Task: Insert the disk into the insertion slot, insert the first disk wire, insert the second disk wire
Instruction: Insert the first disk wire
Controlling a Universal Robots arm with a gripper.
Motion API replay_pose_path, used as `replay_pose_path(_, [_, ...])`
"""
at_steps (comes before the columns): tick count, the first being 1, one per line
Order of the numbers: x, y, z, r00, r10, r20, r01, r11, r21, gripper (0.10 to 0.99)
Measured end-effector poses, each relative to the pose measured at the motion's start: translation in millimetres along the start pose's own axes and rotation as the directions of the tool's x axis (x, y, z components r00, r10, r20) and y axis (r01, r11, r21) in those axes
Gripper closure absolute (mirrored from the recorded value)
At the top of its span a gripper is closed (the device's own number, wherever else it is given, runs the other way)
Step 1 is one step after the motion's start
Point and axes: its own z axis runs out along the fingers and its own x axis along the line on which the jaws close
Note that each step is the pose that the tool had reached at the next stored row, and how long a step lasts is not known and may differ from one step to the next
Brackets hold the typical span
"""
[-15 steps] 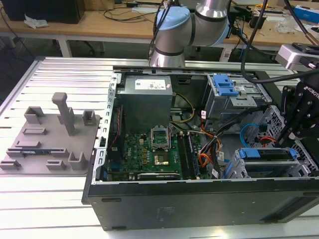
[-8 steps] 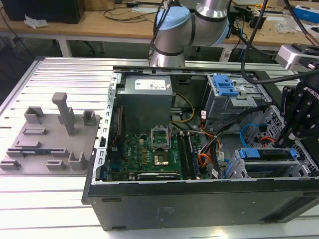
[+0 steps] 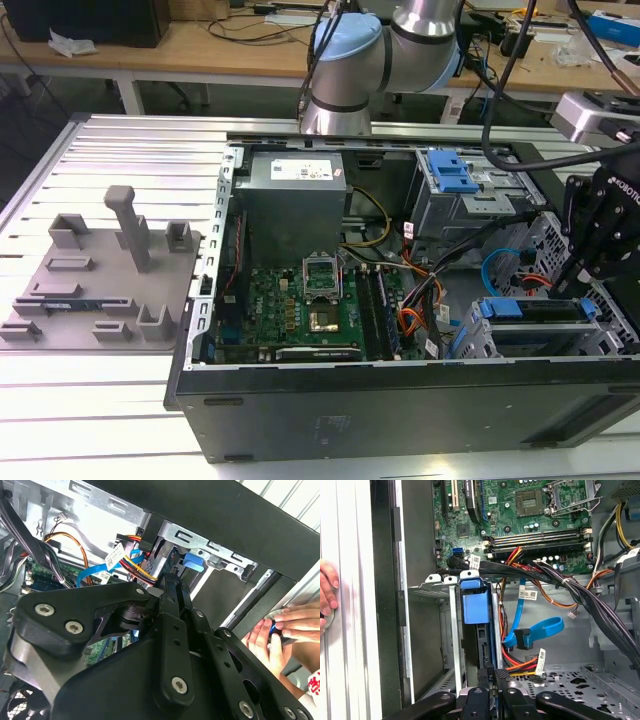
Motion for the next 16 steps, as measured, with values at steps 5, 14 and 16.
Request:
replay_pose_path(5, [0.2,-0.1,0.9,1.0000,0.000,0.0000,0.000,1.0000,0.000,0.922])
replay_pose_path(14, [1.4,-0.2,2.1,1.0000,0.000,0.0001,0.000,1.0000,0.000,0.922])
replay_pose_path(16, [1.6,-0.3,2.4,1.0000,0.000,-0.0001,0.000,1.0000,0.000,0.922])
